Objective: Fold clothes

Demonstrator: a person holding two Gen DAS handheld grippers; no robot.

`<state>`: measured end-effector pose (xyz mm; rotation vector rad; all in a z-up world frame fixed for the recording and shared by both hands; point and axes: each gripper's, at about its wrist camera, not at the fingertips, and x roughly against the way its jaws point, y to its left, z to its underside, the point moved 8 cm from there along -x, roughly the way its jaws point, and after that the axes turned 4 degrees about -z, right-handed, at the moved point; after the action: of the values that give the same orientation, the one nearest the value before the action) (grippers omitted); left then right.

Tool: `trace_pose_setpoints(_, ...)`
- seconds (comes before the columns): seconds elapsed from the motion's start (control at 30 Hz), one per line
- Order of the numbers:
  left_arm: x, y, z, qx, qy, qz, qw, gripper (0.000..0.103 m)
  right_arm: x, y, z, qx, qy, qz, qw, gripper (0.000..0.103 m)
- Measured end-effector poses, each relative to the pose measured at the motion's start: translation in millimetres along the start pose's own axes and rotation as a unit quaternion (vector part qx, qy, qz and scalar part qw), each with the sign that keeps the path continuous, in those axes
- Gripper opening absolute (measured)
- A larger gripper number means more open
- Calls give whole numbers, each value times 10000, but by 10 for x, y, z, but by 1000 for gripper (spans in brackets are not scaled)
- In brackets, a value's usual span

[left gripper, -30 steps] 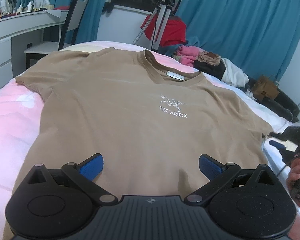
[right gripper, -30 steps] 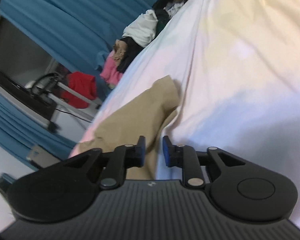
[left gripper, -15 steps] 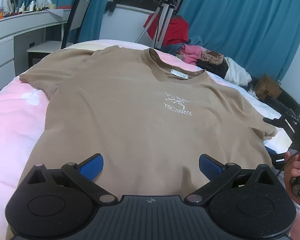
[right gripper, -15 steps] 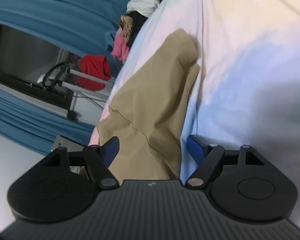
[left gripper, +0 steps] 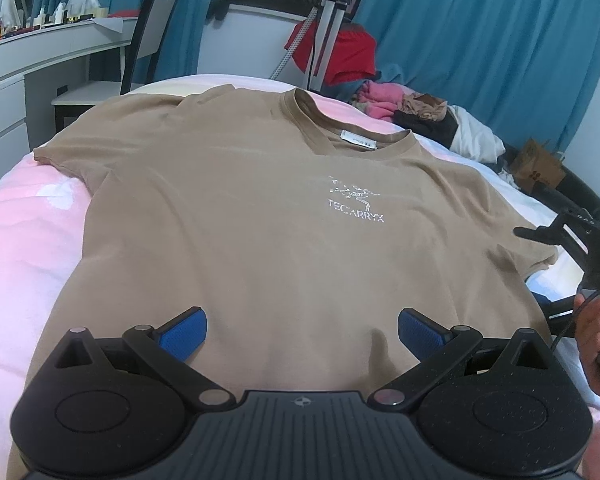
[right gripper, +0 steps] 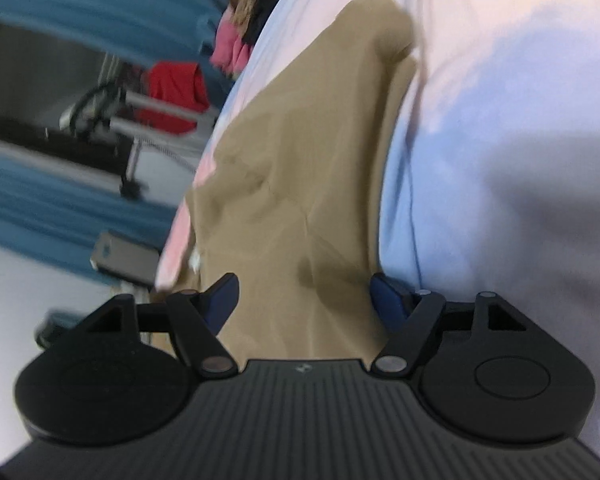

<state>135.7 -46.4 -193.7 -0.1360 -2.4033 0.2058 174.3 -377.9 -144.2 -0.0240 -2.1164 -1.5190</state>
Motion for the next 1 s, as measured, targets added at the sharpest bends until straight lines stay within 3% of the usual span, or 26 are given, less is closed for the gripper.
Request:
trace_pose_setpoints(0.2,10,-3,-1,11,-14,-15,10000,103,83,-111,-226,104,-937,-51,9955,74)
trace_pose_setpoints(0.4,-16,-3,9,18,28,-18,10000,103,272,-331,-495,48,-1683,396,9849,73)
trace_pose_setpoints(0.5,-30,-12,14,29,62,21,10000,103,269,-433,-537,-87,-1592,296,9868,74)
trace_pose_setpoints(0.7,-45,-12,29,-32,80,9,10000,103,131,-320,-638,285,-1323,-156,9907,76)
trace_pose_setpoints(0.8,-59,-5,30,-44,87,-13,10000,103,92,-305,-682,438,-1413,13,9890,75)
trace_pose_setpoints(0.93,-73,-21,36,-85,91,-26,9999,103,146,-334,-762,532,-1610,213,9853,66)
trace_pose_setpoints(1.0,-82,-23,42,-99,99,-29,9999,103,240,-361,-788,473,-1797,346,9820,67)
